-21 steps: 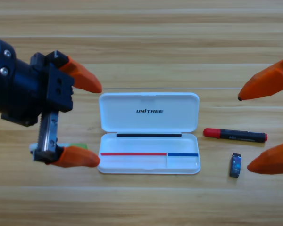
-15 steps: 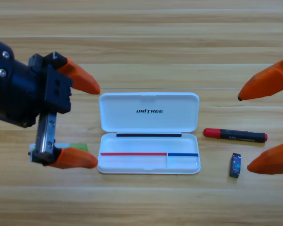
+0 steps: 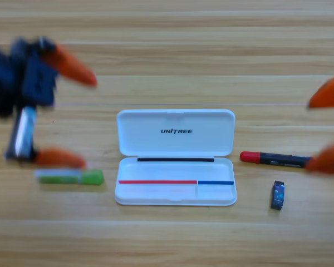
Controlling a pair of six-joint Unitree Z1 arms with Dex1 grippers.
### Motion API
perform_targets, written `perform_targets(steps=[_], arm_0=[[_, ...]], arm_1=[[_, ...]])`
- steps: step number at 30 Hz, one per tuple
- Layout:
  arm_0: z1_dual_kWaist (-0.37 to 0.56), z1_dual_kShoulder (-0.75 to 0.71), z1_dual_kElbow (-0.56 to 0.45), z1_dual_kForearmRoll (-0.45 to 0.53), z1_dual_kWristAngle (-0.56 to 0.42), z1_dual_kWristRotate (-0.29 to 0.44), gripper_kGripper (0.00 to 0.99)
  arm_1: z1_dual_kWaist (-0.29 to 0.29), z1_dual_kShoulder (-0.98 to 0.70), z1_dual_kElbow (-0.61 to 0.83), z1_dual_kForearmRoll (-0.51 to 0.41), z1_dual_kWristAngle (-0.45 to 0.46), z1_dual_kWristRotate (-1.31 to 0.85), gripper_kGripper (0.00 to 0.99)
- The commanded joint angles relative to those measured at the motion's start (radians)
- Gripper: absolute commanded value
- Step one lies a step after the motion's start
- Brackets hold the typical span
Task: Clean up eraser and pencils
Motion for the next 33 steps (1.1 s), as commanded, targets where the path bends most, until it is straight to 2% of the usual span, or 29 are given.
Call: perform_targets(steps=[1,3,6,10,13,17,23,28,33], arm_0=[[0.272,0.017,-0.049,0.019,0.009,0.176,0.979],[0.351,0.043,-0.052,0.022,0.006,0.247,0.979],[0.444,0.114,-0.060,0.030,0.005,0.333,0.979],[0.544,0.237,-0.072,0.041,-0.011,0.414,0.977],[0.579,0.321,-0.073,0.059,-0.014,0.444,0.977],[0.585,0.407,-0.070,0.082,-0.014,0.434,0.977],[0.584,0.461,-0.080,0.105,-0.015,0.342,0.977],[0.578,0.513,-0.116,0.133,-0.029,0.267,0.976],[0.559,0.553,-0.115,0.133,-0.061,0.244,0.979]], arm_1=[[-0.163,-0.004,0.004,0.043,-0.169,0.128,0.973],[-0.163,0.033,0.004,0.045,-0.250,0.192,0.973],[-0.164,0.074,0.011,0.043,-0.305,0.281,0.973],[-0.164,0.171,0.022,0.057,-0.310,0.379,0.971],[-0.164,0.272,0.044,0.052,-0.270,0.390,0.971],[-0.164,0.422,0.038,0.046,-0.267,0.547,0.988],[-0.168,0.573,0.038,0.023,-0.274,0.790,0.988],[-0.181,0.643,0.028,0.019,-0.270,0.879,0.954],[-0.197,0.700,0.027,0.002,-0.259,0.924,0.893]])
